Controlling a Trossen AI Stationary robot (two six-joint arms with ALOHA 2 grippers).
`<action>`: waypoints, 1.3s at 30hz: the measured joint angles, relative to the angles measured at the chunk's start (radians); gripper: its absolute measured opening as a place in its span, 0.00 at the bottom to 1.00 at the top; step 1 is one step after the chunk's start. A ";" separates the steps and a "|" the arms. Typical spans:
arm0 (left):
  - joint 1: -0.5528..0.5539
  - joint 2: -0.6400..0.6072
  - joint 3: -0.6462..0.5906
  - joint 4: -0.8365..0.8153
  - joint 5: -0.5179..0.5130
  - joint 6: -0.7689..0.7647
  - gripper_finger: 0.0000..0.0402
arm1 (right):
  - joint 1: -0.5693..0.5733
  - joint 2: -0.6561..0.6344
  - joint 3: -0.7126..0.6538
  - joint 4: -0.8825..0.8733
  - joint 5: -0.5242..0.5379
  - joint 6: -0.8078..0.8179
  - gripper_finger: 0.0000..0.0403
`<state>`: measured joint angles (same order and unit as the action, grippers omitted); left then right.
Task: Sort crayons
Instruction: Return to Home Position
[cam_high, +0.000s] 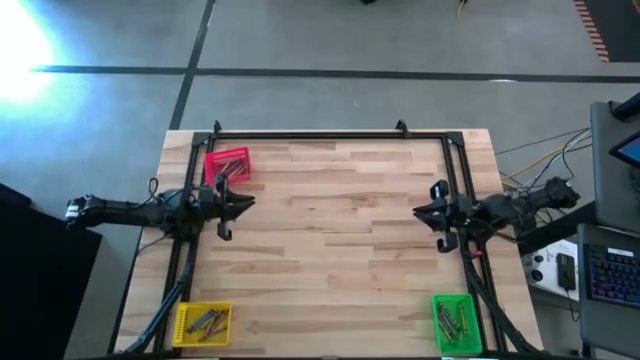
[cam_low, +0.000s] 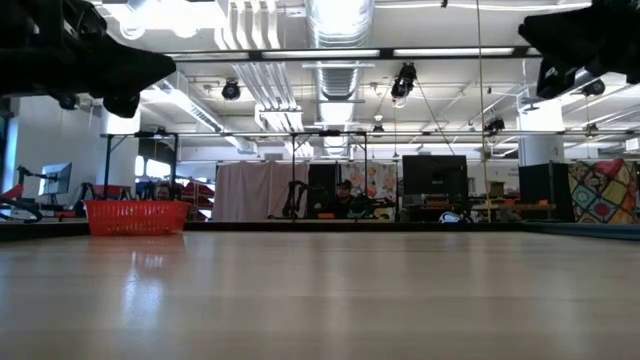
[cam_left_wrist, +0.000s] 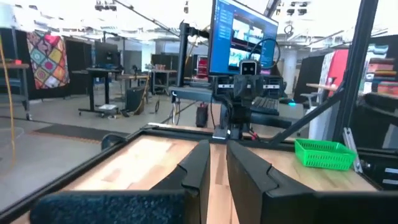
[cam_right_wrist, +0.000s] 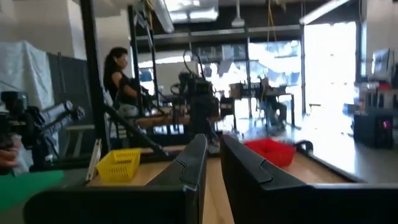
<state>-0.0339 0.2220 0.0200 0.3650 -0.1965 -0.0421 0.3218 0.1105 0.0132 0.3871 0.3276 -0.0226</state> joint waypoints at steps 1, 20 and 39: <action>0.002 -0.026 0.000 -0.019 -0.001 0.006 0.09 | 0.000 -0.037 0.000 -0.020 -0.008 -0.016 0.09; 0.018 -0.204 -0.010 -0.171 0.058 -0.038 0.09 | -0.171 -0.011 -0.001 -0.102 -0.207 0.078 0.09; 0.018 -0.213 -0.010 -0.267 0.218 -0.048 0.09 | -0.462 0.074 -0.002 -0.089 -0.545 0.117 0.09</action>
<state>-0.0158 0.0090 0.0097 0.0979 0.0212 -0.0899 -0.1402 0.1844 0.0116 0.2977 -0.2176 0.0948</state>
